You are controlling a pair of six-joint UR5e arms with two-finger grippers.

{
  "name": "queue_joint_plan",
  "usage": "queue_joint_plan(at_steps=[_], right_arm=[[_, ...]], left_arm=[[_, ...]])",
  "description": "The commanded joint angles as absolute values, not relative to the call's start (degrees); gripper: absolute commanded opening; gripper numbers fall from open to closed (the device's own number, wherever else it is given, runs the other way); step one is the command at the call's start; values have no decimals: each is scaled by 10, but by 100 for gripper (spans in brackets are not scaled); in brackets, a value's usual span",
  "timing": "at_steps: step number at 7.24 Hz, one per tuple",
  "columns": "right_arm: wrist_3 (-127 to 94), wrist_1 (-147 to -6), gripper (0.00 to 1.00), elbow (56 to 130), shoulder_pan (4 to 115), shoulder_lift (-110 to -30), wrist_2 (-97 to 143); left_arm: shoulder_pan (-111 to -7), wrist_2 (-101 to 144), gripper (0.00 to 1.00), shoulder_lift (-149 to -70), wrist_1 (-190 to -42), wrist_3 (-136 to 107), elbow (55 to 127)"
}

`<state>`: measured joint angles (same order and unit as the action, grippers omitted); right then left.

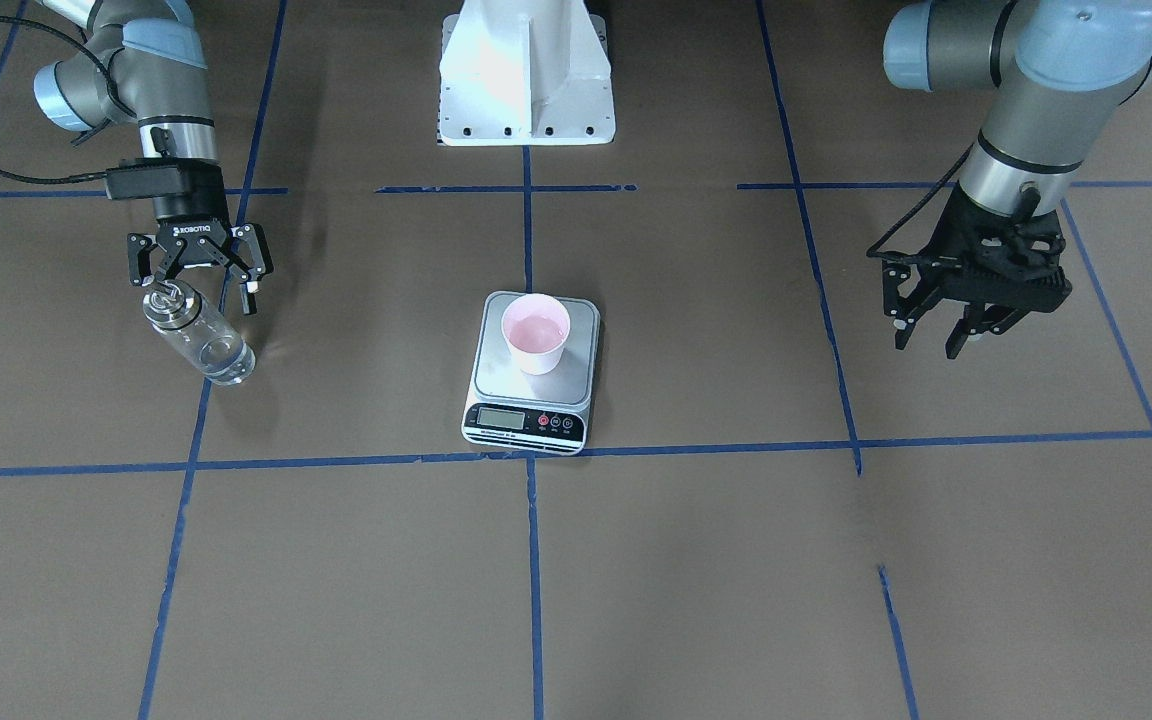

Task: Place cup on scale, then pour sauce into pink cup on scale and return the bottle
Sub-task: 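Close the right gripper around the glass sauce bottle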

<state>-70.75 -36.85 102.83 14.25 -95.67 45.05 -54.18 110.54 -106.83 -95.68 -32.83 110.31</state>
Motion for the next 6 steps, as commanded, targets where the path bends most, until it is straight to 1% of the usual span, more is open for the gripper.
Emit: queue_joint_plan(at_steps=[1,6], right_arm=[[-708,-368,100,1012,142,-947,450],[-707,-367,100,992,146,-946,450]], left_arm=[[-542,1106,55,-1067,-957,-328,1104],[-542,1105,55,-1067,-956,-331,1104]])
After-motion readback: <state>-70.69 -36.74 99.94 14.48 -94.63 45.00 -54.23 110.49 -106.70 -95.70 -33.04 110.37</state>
